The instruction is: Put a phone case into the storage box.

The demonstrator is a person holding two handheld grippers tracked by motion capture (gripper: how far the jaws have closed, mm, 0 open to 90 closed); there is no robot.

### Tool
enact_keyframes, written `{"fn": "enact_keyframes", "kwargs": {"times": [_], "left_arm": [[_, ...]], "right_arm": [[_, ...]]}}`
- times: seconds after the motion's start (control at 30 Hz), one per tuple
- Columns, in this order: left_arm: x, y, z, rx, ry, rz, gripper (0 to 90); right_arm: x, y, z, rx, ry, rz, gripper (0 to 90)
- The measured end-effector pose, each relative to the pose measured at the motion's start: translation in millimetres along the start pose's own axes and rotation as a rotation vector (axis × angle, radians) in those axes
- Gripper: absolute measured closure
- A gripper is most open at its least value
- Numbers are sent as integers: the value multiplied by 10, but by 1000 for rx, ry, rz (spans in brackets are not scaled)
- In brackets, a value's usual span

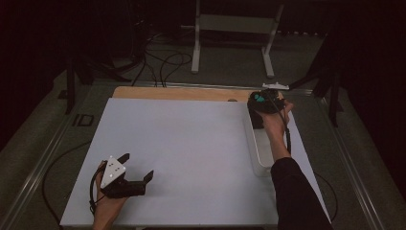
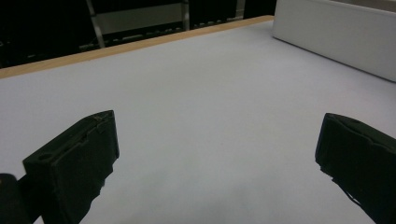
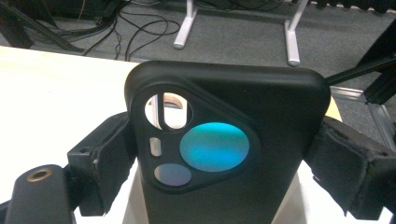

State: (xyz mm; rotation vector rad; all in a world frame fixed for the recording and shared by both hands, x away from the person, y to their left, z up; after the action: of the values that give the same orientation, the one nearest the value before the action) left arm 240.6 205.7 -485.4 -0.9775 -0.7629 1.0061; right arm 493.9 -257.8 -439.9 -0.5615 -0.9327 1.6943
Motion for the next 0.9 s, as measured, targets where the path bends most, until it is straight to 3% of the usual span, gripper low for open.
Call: {"fn": "enact_keyframes", "kwargs": {"times": [0.13, 0.17, 0.27, 0.57, 0.67, 0.9], "left_arm": [[3, 2, 1, 2, 1, 1, 1], [2, 2, 0, 2, 1, 2, 1], [0, 2, 0, 4, 2, 2, 2], [17, -1, 5, 7, 1, 6, 1], [20, -6, 7, 10, 3, 9, 1], [20, -37, 13, 21, 10, 15, 1]], "right_arm": [[-16, -1, -6, 5, -8, -5, 89], [-27, -4, -3, -2, -30, -21, 86], [-16, -14, 5, -7, -45, 1, 86], [-17, -28, 123, -33, -59, -10, 86], [1, -31, 213, -44, -86, -10, 86], [229, 12, 518, -82, -231, 36, 86]]}}
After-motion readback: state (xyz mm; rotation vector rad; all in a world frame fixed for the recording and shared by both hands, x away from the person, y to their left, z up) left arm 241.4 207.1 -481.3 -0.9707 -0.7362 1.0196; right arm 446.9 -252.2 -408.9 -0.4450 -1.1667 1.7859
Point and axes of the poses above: each handheld gripper's, and its own axes: z roughly backward along the jaws, y roughly out of its underside, x roughly to its left, the point moved 1 cm from there along -z, roughly forward along the jaws, and after that the axes turned 13 degrees about -y, right-handed, at the moved point
